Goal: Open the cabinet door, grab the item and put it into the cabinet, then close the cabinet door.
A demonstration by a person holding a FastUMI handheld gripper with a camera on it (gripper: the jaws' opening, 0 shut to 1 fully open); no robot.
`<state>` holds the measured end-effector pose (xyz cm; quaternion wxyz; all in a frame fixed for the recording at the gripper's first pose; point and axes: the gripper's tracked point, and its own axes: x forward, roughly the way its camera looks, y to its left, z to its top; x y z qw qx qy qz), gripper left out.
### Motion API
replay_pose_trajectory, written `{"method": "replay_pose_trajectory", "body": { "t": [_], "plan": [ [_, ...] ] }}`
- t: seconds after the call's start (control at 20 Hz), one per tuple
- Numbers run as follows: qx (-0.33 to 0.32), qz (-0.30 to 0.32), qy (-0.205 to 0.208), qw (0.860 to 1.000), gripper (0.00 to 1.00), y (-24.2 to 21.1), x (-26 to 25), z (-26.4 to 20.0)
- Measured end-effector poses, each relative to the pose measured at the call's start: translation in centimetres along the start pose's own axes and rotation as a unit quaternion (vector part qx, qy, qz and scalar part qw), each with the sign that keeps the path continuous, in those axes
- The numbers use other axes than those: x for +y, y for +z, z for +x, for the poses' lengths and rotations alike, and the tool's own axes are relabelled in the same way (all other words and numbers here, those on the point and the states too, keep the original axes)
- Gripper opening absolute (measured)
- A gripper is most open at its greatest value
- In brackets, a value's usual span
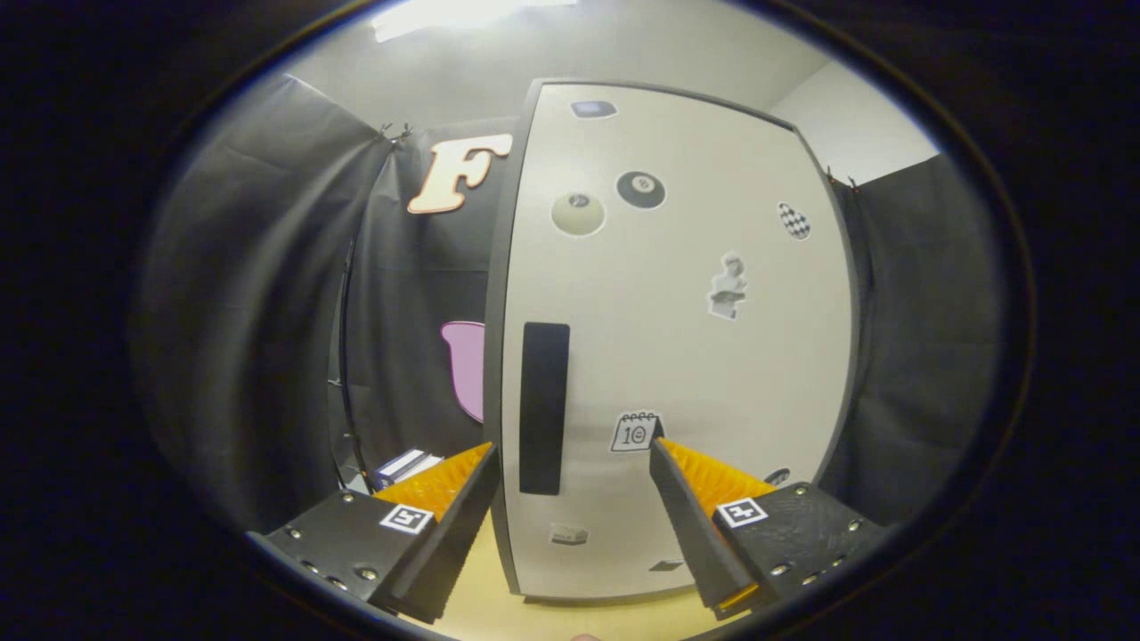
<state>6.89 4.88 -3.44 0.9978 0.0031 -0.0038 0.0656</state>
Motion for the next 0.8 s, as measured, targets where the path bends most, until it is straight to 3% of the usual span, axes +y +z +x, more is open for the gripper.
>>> {"method": "replay_pose_trajectory", "body": {
  "t": [0.55,0.8],
  "plan": [
    [0.031,-0.027,-0.059,0.997,1.00,1.0,-6.8,-14.2],
    [0.037,-0.036,-0.077,0.996,1.00,0.9,-7.9,-17.0]
  ]
}}
